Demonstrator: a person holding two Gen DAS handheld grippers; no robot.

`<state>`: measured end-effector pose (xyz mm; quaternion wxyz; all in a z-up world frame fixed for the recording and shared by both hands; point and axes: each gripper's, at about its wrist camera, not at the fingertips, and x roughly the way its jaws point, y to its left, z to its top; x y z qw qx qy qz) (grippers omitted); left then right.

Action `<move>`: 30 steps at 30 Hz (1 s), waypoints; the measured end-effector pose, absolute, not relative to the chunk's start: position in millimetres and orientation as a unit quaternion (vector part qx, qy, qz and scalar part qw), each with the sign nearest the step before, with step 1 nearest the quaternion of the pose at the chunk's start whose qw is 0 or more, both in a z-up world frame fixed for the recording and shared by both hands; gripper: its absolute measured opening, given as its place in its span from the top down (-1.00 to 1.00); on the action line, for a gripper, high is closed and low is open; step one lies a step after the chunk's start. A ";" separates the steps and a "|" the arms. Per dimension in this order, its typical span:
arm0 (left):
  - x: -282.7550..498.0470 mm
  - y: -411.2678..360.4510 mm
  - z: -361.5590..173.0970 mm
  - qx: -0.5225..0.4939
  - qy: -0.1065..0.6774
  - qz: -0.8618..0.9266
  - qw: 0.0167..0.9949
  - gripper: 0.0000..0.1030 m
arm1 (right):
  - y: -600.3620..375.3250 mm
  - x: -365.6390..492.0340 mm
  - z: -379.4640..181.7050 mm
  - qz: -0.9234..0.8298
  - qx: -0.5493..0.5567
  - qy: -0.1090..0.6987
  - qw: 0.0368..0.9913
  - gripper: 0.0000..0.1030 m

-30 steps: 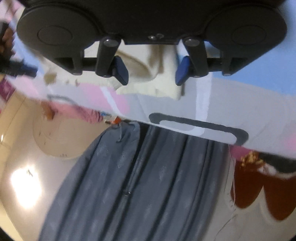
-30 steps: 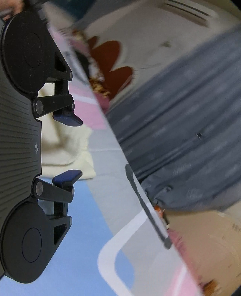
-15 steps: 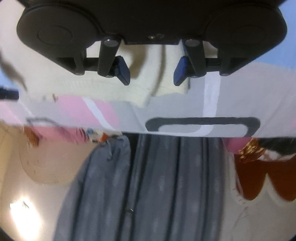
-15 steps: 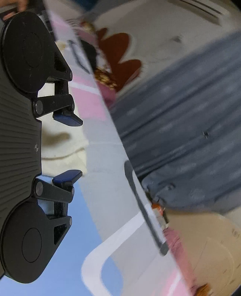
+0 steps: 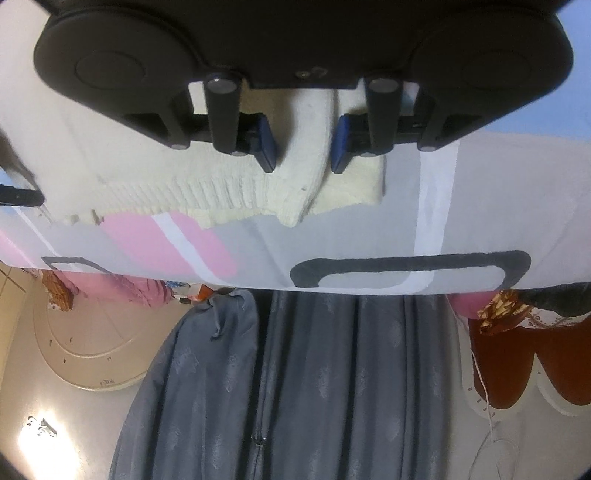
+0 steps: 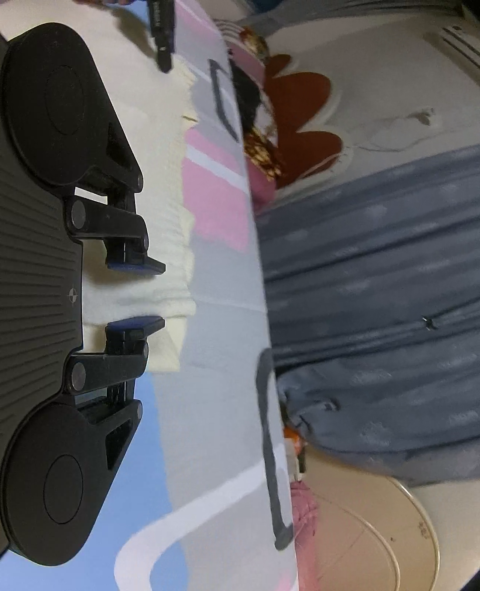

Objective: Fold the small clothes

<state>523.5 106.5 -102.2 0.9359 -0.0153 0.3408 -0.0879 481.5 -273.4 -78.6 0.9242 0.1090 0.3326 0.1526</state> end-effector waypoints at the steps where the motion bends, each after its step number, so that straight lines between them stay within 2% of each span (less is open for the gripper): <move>1: 523.9 104.8 -102.2 -0.007 0.342 -0.089 0.935 0.43 | -272.7 481.5 -79.6 0.148 0.104 0.335 0.925 0.55; 2: 524.0 103.2 -101.4 -0.001 0.341 -0.091 0.935 0.73 | -270.9 481.6 -80.0 0.145 0.099 0.335 0.926 0.59; 3: 523.1 102.4 -99.7 -0.001 0.338 -0.095 0.936 0.95 | -270.1 480.4 -79.6 0.143 0.095 0.333 0.927 0.87; 4: 521.0 101.6 -97.2 0.002 0.328 -0.091 0.940 0.95 | -269.8 479.4 -78.5 0.142 0.096 0.328 0.929 0.96; 9: 512.4 100.4 -92.2 0.006 0.283 -0.074 0.956 0.95 | -280.3 471.7 -66.2 0.122 0.126 0.283 0.943 0.97; 11: 520.2 95.3 -98.8 0.019 0.300 -0.066 0.951 0.95 | -278.7 476.5 -67.9 0.119 0.114 0.295 0.941 0.97; 13: 526.6 90.2 -106.8 0.031 0.322 -0.070 0.944 0.92 | -274.2 487.4 -78.7 0.109 0.099 0.340 0.929 0.97; 14: 525.4 90.7 -105.3 0.029 0.318 -0.067 0.945 0.76 | -272.0 490.0 -83.7 0.108 0.094 0.354 0.924 0.97; 15: 523.9 93.4 -102.1 0.020 0.318 -0.061 0.946 0.24 | -272.0 488.2 -81.7 0.106 0.093 0.350 0.926 0.96; 17: 511.1 100.7 -91.1 -0.001 0.290 -0.048 0.956 -0.50 | -271.7 484.2 -70.7 0.094 0.091 0.344 0.930 0.78; 18: 502.7 99.3 -83.5 -0.006 0.265 -0.049 0.963 -0.52 | -271.1 476.7 -62.0 0.093 0.094 0.320 0.938 0.71; 20: 501.1 78.6 -73.5 -0.007 0.264 -0.075 0.962 -0.52 | -260.0 469.3 -51.8 0.114 0.104 0.297 0.942 0.71; 21: 503.1 63.4 -71.9 0.000 0.268 -0.092 0.959 -0.55 | -246.2 470.1 -49.5 0.132 0.100 0.301 0.939 0.71; 22: 506.8 44.2 -72.6 0.014 0.278 -0.112 0.954 -0.56 | -226.1 474.4 -48.8 0.153 0.087 0.315 0.933 0.60; 23: 511.7 26.9 -75.9 0.030 0.296 -0.126 0.946 -0.57 | -206.3 476.7 -49.8 0.166 0.073 0.325 0.928 0.46; 24: 515.9 11.8 -81.1 0.043 0.312 -0.135 0.939 -0.55 | -188.0 477.2 -50.7 0.178 0.065 0.327 0.926 0.03; 25: 517.9 1.2 -87.2 0.051 0.320 -0.140 0.936 -0.56 | -174.5 476.2 -51.9 0.189 0.059 0.325 0.925 -0.18; 26: 520.0 -4.0 -92.9 0.061 0.325 -0.134 0.934 -0.47 | -161.4 475.9 -53.9 0.198 0.043 0.331 0.922 -0.18; 30: 516.6 33.3 -107.5 0.053 0.327 -0.092 0.939 -0.76 | -158.5 473.1 -67.9 0.182 -0.018 0.347 0.920 -0.16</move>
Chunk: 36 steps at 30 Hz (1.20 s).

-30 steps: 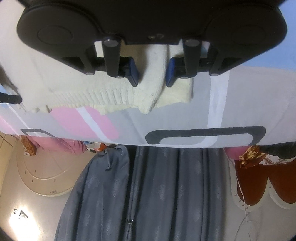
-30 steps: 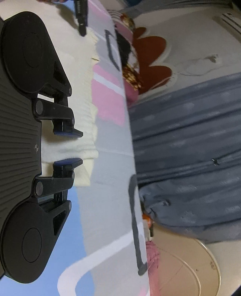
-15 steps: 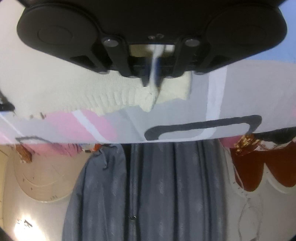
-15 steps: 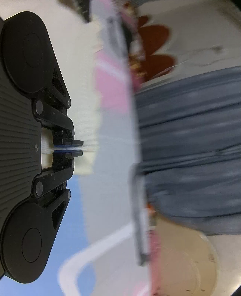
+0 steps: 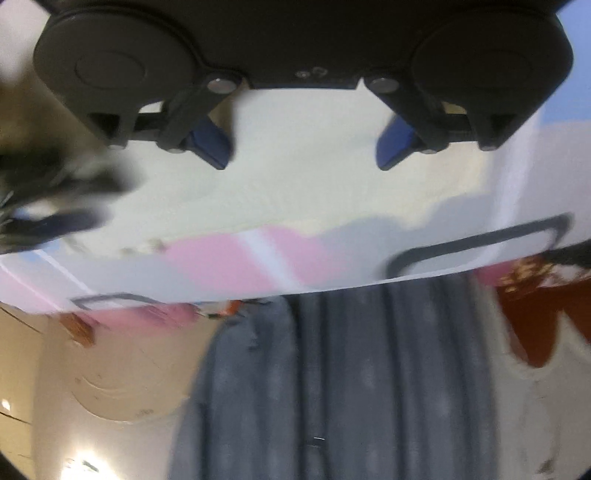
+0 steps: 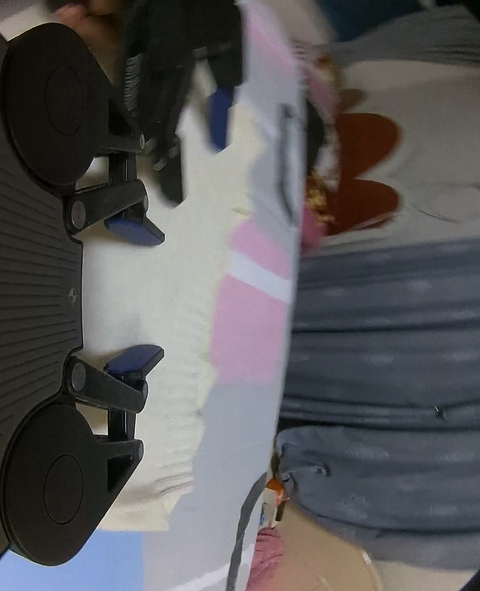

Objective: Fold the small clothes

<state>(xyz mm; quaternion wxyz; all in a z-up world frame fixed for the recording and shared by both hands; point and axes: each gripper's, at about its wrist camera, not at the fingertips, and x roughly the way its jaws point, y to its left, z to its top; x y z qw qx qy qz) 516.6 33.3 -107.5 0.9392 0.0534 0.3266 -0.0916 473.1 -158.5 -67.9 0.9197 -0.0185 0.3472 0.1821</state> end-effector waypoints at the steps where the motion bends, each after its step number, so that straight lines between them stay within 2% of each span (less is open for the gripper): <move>1: 514.2 50.6 -110.8 0.048 0.327 -0.080 0.940 -0.76 | -178.1 471.8 -69.2 0.144 -0.022 0.344 0.928 -0.16; 4: 509.4 68.0 -110.0 0.045 0.329 -0.080 0.940 -0.76 | -236.4 476.0 -78.1 0.068 0.022 0.370 0.926 -0.16; 6: 504.5 55.2 -99.0 0.061 0.316 -0.066 0.944 -0.53 | -243.1 473.9 -72.5 0.063 0.035 0.366 0.928 -0.16; 9: 485.9 29.4 -82.7 0.036 0.282 -0.104 0.953 -0.72 | -223.1 449.5 -48.4 0.116 0.048 0.318 0.940 -0.15; 14: 469.0 -10.4 -103.6 0.084 0.315 -0.143 0.935 -0.71 | -164.1 422.2 -62.8 0.201 -0.014 0.342 0.918 -0.15; 16: 460.2 -2.0 -111.3 0.094 0.315 -0.133 0.935 -0.75 | -161.1 417.0 -72.0 0.193 -0.038 0.346 0.917 -0.15; 18: 451.7 21.1 -111.3 0.075 0.315 -0.114 0.939 -0.82 | -183.8 419.4 -73.4 0.159 -0.017 0.352 0.922 -0.15; 20: 441.8 45.1 -111.8 0.051 0.320 -0.094 0.941 -0.82 | -209.9 414.7 -75.4 0.116 0.010 0.364 0.924 -0.15; 22: 437.0 49.0 -104.7 0.040 0.321 -0.075 0.943 -0.69 | -220.2 409.9 -70.3 0.108 0.018 0.367 0.924 -0.15; 28: 408.3 -1.5 -101.0 0.030 0.319 -0.118 0.940 -0.69 | -156.2 383.3 -55.8 0.179 0.007 0.340 0.923 -0.15; 29: 403.2 -5.6 -104.2 0.040 0.323 -0.116 0.938 -0.62 | -149.1 376.8 -61.6 0.183 0.000 0.348 0.920 -0.15; 34: 370.5 20.0 -118.1 0.051 0.332 -0.098 0.937 -0.75 | -153.2 339.5 -81.9 0.162 -0.030 0.361 0.918 -0.15; 36: 358.4 37.9 -117.5 0.037 0.332 -0.080 0.939 -0.73 | -175.4 319.3 -86.8 0.134 -0.026 0.359 0.923 -0.15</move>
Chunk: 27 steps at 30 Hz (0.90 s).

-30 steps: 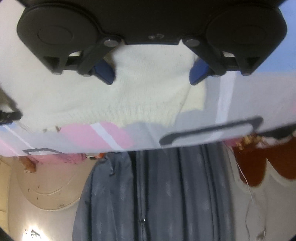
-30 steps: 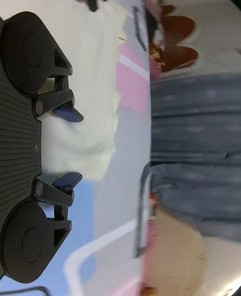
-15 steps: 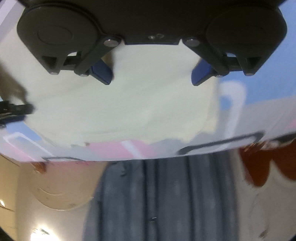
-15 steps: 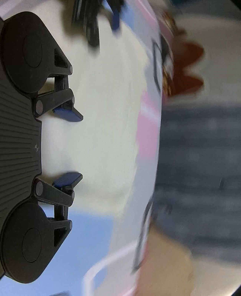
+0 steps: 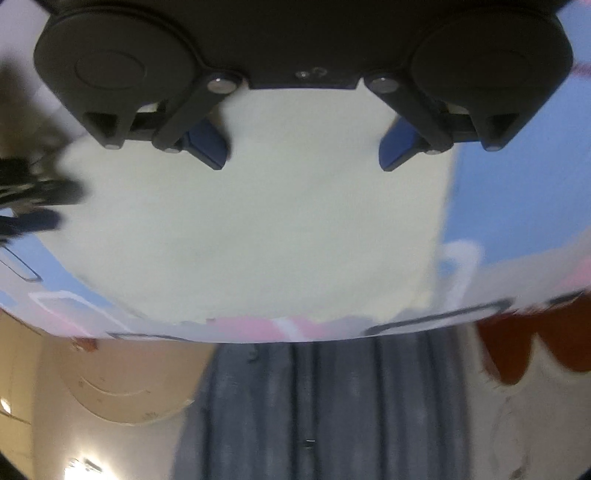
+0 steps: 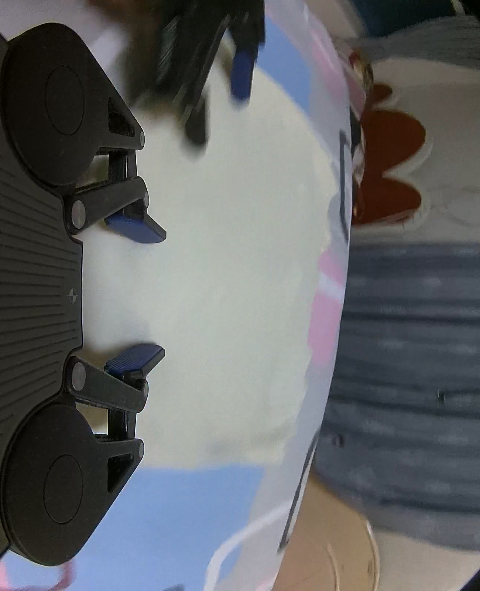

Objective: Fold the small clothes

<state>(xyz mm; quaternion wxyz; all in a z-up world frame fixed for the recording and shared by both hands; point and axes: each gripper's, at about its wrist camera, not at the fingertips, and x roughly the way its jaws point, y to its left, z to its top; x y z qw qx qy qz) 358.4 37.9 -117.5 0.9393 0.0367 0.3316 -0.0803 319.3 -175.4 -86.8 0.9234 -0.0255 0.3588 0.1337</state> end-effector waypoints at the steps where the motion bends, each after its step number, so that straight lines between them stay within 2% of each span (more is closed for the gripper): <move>1: 353.4 42.4 -113.7 0.030 0.327 -0.071 0.942 -0.71 | -181.8 305.8 -83.8 0.121 -0.026 0.358 0.926 -0.15; 2: 350.2 42.9 -109.1 0.025 0.318 -0.067 0.945 -0.71 | -185.3 298.6 -79.7 0.109 -0.026 0.355 0.928 -0.15; 4: 345.5 34.7 -99.0 0.018 0.298 -0.088 0.950 -0.72 | -178.6 293.1 -69.3 0.123 -0.008 0.344 0.931 0.18; 6: 346.4 19.4 -94.1 0.013 0.301 -0.107 0.948 -0.72 | -157.2 288.3 -61.5 0.147 0.000 0.332 0.932 0.18; 9: 348.3 3.2 -97.1 0.008 0.321 -0.113 0.940 -0.68 | -130.0 281.8 -68.4 0.165 -0.008 0.349 0.923 0.29; 14: 343.3 9.6 -109.4 0.024 0.348 -0.086 0.933 -0.66 | -125.2 273.4 -74.5 0.159 -0.014 0.360 0.919 0.29; 19: 330.5 52.0 -114.4 0.020 0.346 -0.064 0.936 -0.70 | -176.2 259.0 -78.0 0.087 -0.007 0.372 0.924 0.29; 25: 330.9 46.2 -102.2 0.008 0.336 -0.056 0.940 -0.66 | -182.5 253.9 -62.7 0.093 0.002 0.361 0.928 0.30; 27: 337.0 43.7 -106.9 0.001 0.355 -0.055 0.933 -0.66 | -182.4 254.5 -60.5 0.088 0.007 0.358 0.930 0.30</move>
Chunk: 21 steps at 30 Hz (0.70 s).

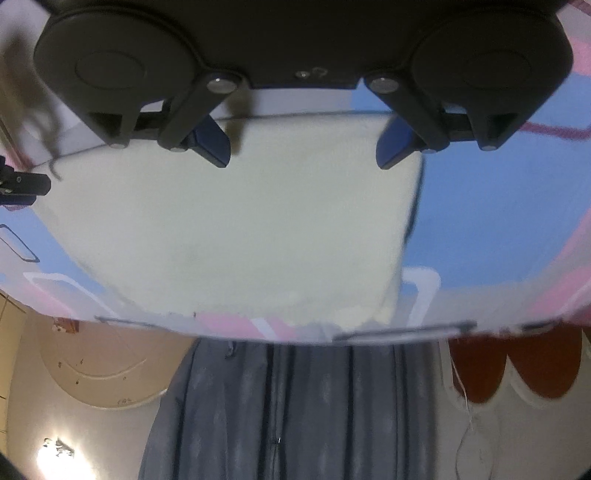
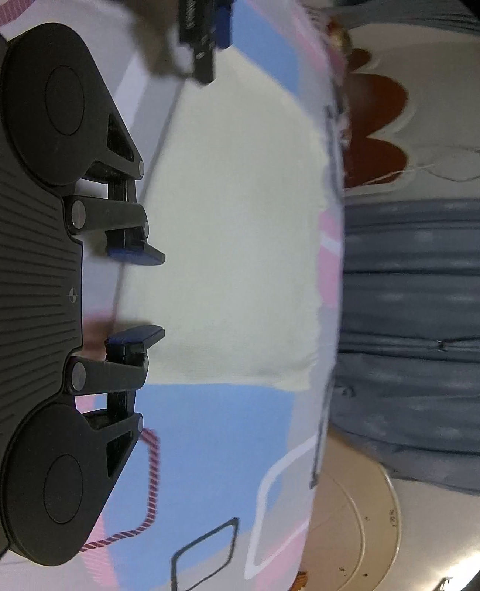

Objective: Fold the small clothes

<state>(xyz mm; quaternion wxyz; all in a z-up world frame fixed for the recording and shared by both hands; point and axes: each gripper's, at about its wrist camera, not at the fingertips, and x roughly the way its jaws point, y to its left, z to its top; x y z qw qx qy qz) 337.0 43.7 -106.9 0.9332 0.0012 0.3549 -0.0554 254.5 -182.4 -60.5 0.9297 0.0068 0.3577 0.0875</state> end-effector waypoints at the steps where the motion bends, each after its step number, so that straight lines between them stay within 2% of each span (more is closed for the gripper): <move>1: 339.3 42.9 -110.8 0.003 0.366 -0.052 0.929 -0.66 | -182.0 257.6 -65.1 0.082 0.004 0.370 0.925 0.30; 4: 336.0 41.1 -107.3 0.010 0.361 -0.049 0.931 -0.65 | -179.8 263.6 -70.7 0.081 -0.012 0.393 0.916 0.29; 8: 336.5 43.7 -111.3 0.007 0.364 -0.042 0.930 -0.65 | -184.9 260.2 -52.5 0.075 0.006 0.363 0.929 0.29; 10: 336.3 42.2 -111.4 0.014 0.365 -0.041 0.930 -0.66 | -185.1 268.8 -66.4 0.072 -0.008 0.399 0.914 0.30; 15: 337.8 42.5 -111.7 0.016 0.367 -0.041 0.929 -0.67 | -186.2 257.0 -55.3 0.072 0.004 0.370 0.926 0.29; 21: 337.2 40.7 -111.8 0.018 0.368 -0.038 0.929 -0.68 | -185.5 262.0 -59.6 0.071 -0.009 0.391 0.918 0.29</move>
